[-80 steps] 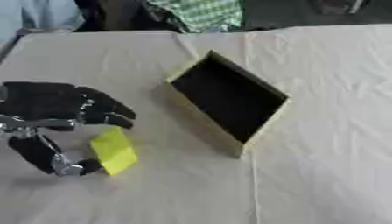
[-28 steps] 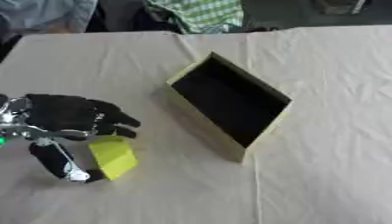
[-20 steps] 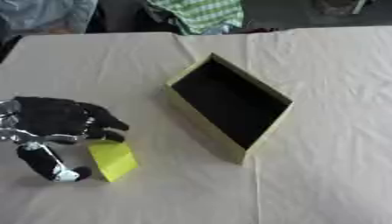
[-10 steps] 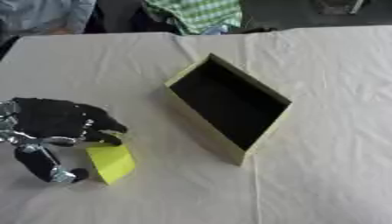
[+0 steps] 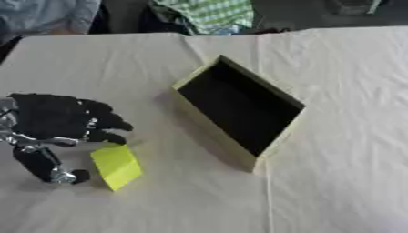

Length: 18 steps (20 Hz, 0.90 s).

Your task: Pick up objects on the table and place them in the box.

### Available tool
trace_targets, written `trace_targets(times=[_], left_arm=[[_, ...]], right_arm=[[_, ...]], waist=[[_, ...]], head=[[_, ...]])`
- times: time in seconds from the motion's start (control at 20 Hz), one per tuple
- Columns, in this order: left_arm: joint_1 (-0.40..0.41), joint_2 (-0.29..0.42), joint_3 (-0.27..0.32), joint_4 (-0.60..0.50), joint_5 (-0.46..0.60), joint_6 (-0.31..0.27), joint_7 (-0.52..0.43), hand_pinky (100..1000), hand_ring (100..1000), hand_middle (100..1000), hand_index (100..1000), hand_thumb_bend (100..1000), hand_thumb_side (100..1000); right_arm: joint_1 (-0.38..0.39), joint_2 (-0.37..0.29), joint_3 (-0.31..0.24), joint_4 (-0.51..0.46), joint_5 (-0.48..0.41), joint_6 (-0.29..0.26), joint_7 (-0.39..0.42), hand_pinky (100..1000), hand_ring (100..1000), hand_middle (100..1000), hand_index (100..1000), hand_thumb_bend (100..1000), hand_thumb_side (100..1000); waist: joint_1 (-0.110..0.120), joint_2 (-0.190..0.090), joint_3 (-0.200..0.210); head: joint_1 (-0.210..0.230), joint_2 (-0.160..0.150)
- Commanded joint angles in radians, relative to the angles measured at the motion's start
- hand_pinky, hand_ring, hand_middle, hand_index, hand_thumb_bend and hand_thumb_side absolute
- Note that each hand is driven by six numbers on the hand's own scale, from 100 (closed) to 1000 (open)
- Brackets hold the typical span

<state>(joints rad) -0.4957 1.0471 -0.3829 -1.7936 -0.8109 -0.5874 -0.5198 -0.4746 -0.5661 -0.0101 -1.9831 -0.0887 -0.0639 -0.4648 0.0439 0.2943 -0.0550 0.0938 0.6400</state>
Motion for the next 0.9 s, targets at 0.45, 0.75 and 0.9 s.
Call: trace_targets(times=[0.45, 0.75, 0.9], left_arm=[[-0.037, -0.011, -0.017, 0.048, -0.004, -0.254, -0.227, 1000, 1000, 1000, 976, 281, 508], [-0.062, -0.024, 0.008, 0.027, -0.028, -0.232, -0.192, 1000, 1000, 1000, 964, 231, 516], [-0.066, -0.028, 0.013, 0.019, -0.042, -0.226, -0.178, 1000, 1000, 1000, 962, 270, 507]], right_arm=[[-0.015, -0.009, -0.003, -0.017, -0.005, -0.004, 0.004, 782, 608, 622, 856, 100, 719], [-0.013, -0.008, -0.001, -0.017, -0.005, -0.001, 0.006, 783, 607, 621, 856, 100, 722], [-0.012, -0.007, -0.001, -0.017, -0.005, -0.001, 0.006, 783, 607, 621, 856, 100, 722]], waist=[[0.01, 0.006, -0.006], [0.009, 0.009, -0.003], [0.009, 0.009, -0.002]], head=[[0.005, -0.017], [0.0, -0.017], [-0.001, -0.018]])
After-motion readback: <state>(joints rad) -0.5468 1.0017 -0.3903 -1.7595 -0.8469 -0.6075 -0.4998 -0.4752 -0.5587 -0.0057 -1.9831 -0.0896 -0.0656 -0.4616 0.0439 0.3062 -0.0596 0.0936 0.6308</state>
